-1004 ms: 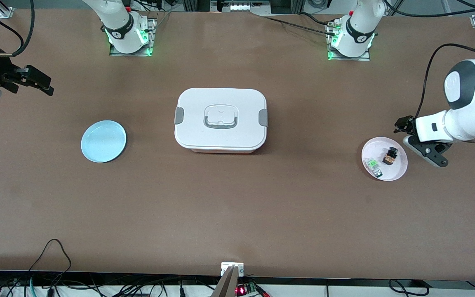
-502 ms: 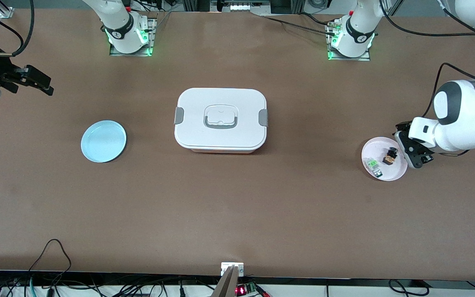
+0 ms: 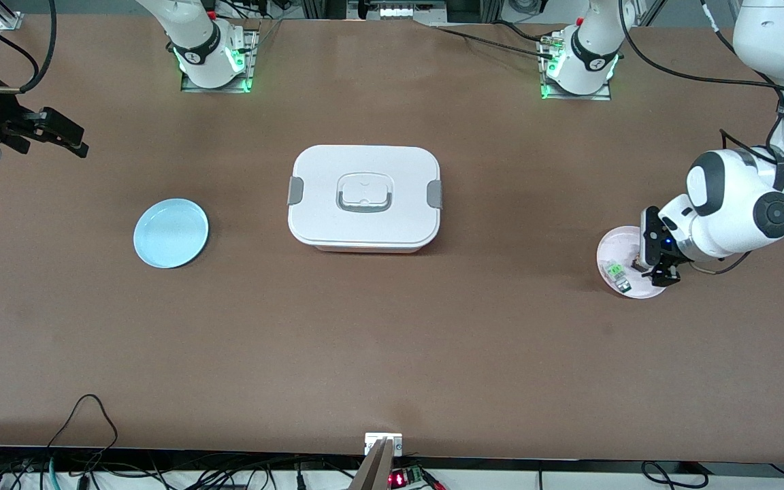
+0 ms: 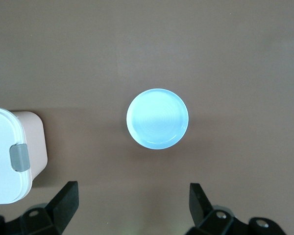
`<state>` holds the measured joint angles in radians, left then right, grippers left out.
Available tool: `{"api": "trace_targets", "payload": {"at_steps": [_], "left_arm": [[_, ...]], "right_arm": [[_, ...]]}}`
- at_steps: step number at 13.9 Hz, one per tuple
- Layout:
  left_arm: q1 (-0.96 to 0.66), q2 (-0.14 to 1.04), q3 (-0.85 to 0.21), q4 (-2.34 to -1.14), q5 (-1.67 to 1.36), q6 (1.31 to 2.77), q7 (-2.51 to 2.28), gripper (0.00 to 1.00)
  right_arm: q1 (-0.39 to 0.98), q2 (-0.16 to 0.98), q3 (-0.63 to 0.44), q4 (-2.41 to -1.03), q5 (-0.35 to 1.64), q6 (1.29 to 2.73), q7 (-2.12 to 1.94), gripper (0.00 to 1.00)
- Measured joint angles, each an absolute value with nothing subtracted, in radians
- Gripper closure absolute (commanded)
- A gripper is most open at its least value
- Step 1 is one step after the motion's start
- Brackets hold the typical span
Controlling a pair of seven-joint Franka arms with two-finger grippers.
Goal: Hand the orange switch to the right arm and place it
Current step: 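Move the left gripper down over the orange switch on the white plate, then close the left gripper on the orange switch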
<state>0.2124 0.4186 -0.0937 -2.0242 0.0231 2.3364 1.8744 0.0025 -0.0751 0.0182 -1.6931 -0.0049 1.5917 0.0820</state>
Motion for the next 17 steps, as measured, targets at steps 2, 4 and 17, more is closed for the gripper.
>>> {"api": "trace_targets", "payload": {"at_steps": [2, 4, 17], "left_arm": [[0.222, 0.421, -0.093, -2.031, 0.023, 2.349, 1.956, 0.00], [0.240, 0.421, -0.093, -2.038, 0.023, 2.381, 2.031, 0.00], [0.274, 0.467, -0.092, -2.074, 0.023, 2.521, 2.172, 0.00]], "right_arm": [[0.002, -0.075, 0.018, -1.693, -0.005, 1.592, 0.082, 0.00], [0.002, -0.075, 0.018, -1.693, -0.005, 1.592, 0.082, 0.00], [0.002, -0.075, 0.018, -1.693, -0.005, 1.592, 0.082, 0.00]]}}
